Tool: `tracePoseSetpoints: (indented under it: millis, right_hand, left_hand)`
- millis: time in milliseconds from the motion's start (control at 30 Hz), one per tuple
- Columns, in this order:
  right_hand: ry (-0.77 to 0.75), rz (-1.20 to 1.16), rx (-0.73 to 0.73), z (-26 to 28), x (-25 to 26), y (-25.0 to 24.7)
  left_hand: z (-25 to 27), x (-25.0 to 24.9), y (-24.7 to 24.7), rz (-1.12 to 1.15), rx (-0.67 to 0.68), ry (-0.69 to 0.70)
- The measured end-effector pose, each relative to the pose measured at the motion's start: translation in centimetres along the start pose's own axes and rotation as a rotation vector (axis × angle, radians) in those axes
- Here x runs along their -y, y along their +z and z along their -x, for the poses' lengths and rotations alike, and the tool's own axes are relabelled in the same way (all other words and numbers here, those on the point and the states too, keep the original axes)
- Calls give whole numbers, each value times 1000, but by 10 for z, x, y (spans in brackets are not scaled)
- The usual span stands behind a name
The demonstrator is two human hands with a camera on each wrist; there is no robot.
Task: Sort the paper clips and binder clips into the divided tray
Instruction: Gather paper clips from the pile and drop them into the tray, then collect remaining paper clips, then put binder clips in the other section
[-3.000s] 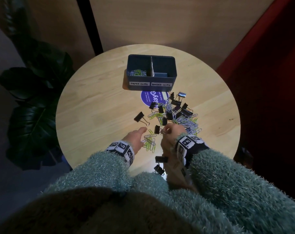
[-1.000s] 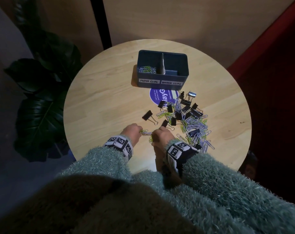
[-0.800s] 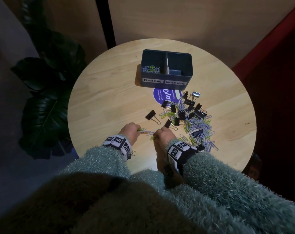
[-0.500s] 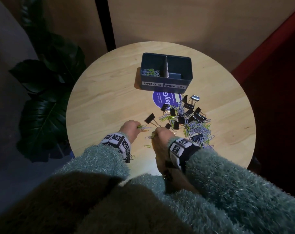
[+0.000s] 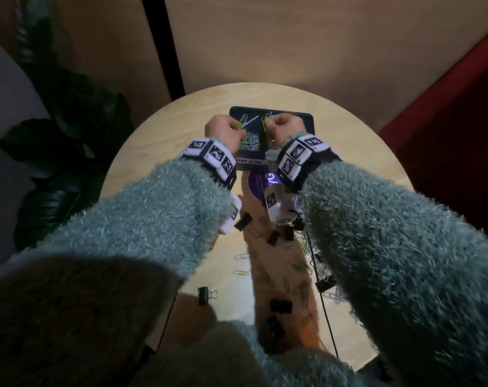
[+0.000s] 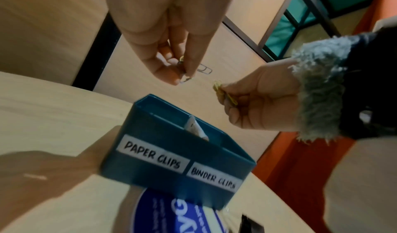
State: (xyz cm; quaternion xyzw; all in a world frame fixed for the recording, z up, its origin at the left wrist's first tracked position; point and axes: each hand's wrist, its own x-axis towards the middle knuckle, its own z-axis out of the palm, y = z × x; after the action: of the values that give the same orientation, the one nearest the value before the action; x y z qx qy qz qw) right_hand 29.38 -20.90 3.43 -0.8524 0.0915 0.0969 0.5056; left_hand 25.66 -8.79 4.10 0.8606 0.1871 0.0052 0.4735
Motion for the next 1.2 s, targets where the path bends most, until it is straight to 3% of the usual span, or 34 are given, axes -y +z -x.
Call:
tracePoseSetpoints:
  millis: [100,300,400,467,533,633,767,833,900,1067,1200]
  right_hand:
    - [0,53,-26,-15,8,5]
    - [23,81,79,-20,2,7]
    - [-23,48,-36,-20,-9,-3]
    - [-70,78,-146,-18,-19,-16]
    - [-66,132,-267,-18,-37,-32]
    - [74,299,-358,-20,-80,-61]
    - [313,613,-37,-6,-138,-75]
    - [287,755,127,13,-162,-66]
    - [186,857,201,36,-177,-53]
    - [32,854,160,81,-188,-15]
    - [-135,562,183,99,-175,-2]
  left_hand:
    - [-23,-6,7,-36,-59,-56]
    - [-36,3,17,-105,11,-45]
    - [-29,12,23,-89,-22,14]
    - [-17,14,30,-150,-18,134]
    - [3,17,43,-211,80,234]
    - [32,23,72,-293,317,290]
    - [56,43,99,-571,633,356]
    - [66,57,105,-772,772,415]
    - [75,73,106,-926,847,455]
    - [90,108,85,-1028,800,408]
    - [101,128,60,-1039,721,339]
